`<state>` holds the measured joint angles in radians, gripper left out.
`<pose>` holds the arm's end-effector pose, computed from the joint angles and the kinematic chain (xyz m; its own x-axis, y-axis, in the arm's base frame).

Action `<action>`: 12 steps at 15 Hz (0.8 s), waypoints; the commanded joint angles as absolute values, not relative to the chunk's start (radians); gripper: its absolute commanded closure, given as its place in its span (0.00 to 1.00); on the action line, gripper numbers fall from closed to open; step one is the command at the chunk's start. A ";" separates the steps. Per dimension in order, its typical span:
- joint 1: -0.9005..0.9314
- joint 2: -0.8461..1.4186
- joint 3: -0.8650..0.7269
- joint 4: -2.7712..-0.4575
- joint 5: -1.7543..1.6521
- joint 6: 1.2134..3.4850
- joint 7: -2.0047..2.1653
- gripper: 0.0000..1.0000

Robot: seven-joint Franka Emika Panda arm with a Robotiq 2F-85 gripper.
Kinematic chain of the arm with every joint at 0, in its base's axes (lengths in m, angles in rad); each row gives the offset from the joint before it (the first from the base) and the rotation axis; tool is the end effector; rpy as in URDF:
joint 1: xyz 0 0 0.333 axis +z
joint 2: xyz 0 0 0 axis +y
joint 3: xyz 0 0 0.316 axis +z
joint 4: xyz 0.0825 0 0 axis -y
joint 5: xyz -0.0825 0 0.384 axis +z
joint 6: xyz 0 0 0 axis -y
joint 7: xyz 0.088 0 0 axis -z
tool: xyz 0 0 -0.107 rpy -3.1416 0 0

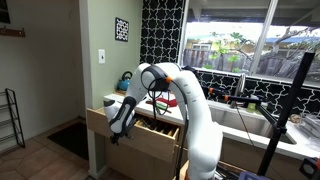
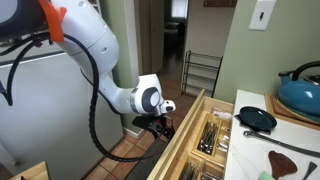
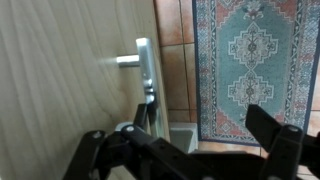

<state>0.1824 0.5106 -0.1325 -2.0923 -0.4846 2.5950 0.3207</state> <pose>0.5788 0.0375 0.1741 0.9860 0.1661 0.0173 0.1529 -0.9392 0.3074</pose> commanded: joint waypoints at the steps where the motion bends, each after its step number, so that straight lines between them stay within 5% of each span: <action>1: 0.262 0.485 -0.225 -2.116 -0.627 2.767 0.395 0.00; 4: 0.321 0.490 -0.307 -2.110 -0.764 2.912 0.475 0.00; 12: 0.302 0.240 -0.289 -2.295 -0.751 2.860 0.395 0.00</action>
<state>0.3067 0.3857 -0.2789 -2.1773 -0.7294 2.8799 0.4250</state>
